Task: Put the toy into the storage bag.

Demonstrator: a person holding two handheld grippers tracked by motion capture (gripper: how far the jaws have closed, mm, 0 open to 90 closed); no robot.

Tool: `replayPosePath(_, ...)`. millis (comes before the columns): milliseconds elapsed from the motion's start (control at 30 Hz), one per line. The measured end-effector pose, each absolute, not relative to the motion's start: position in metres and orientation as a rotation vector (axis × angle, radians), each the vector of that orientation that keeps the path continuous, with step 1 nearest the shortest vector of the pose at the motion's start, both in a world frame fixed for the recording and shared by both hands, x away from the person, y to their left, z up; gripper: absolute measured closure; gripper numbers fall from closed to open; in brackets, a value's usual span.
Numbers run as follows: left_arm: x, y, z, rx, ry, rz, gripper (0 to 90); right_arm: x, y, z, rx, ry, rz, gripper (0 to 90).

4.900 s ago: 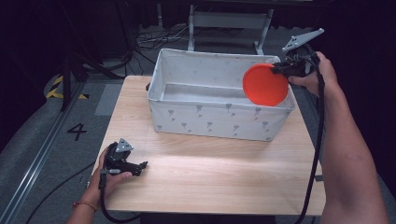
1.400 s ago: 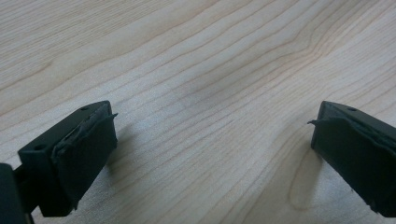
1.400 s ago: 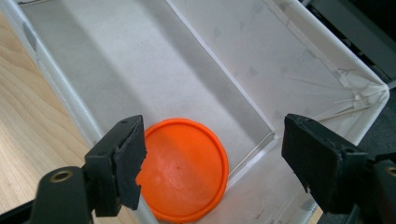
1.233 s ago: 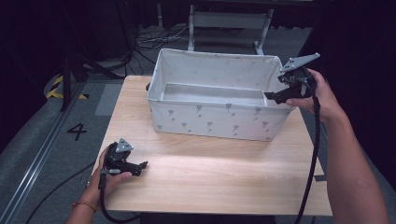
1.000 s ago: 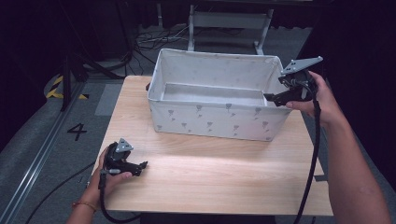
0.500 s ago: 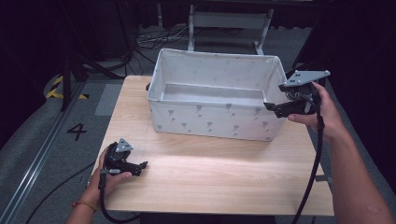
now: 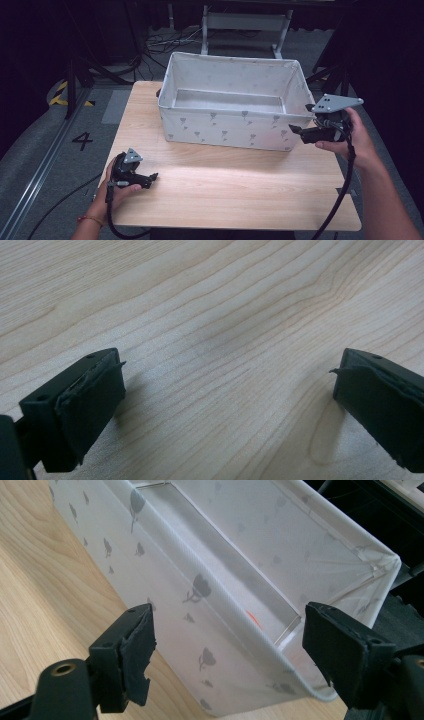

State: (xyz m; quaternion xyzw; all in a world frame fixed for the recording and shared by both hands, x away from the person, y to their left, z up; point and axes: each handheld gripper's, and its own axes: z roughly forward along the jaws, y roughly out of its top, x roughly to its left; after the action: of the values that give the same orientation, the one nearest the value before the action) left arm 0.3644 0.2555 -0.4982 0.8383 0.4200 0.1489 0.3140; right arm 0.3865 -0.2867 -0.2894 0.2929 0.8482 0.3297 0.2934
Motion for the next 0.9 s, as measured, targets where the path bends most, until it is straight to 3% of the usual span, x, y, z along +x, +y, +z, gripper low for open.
replayPosePath(900, 0.364, 0.255, -0.498, 2.208, 1.111, 0.388, 0.5, 0.344, -0.311, -0.359, 0.772, 2.263, 0.745, 21.5)
